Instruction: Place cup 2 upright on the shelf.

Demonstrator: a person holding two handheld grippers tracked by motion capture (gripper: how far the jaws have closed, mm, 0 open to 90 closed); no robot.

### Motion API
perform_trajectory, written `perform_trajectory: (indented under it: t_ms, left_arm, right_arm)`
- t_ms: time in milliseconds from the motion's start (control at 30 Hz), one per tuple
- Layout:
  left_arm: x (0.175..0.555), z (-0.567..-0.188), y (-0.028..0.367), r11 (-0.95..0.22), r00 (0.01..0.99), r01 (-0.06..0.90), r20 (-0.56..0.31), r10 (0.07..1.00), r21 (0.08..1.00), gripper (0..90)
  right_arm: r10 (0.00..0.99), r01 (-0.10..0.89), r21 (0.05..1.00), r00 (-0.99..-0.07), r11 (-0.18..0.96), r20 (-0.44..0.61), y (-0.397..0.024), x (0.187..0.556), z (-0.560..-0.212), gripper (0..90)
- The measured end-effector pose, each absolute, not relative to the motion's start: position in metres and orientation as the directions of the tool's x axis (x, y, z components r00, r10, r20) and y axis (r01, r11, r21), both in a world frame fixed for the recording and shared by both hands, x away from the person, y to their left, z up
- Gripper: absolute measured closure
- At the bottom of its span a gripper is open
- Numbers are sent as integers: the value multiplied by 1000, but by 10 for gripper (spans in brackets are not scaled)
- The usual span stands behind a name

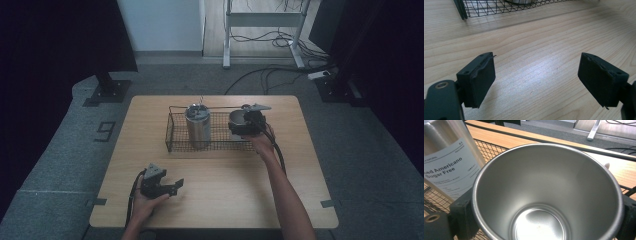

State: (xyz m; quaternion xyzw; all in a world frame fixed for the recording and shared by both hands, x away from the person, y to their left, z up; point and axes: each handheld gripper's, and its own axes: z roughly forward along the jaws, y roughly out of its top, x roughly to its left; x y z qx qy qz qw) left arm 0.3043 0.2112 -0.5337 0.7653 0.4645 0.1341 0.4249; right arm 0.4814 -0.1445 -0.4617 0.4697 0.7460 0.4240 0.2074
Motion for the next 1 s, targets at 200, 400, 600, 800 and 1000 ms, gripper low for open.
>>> perform_trajectory:
  t_ms: [200,400,600,800,1000]
  left_arm:
    - [304,-534,211,-206,531,599,-191,825,774,147]
    - [304,-534,211,-207,533,597,-190,824,775,147]
    - [304,-534,212,-207,532,598,-191,825,774,147]
    - [304,-534,212,-207,532,597,-190,825,775,147]
    - [304,-534,211,-211,534,598,-189,824,773,147]
  right_arm:
    - [877,537,819,-472,202,94,-142,483,-467,67]
    - [878,547,810,-470,210,90,-140,485,-473,67]
    - [882,554,805,-463,213,86,-139,487,-477,66]
    - [880,554,804,-466,215,85,-138,487,-477,66]
    - [878,560,794,-473,235,74,-137,487,-478,66]
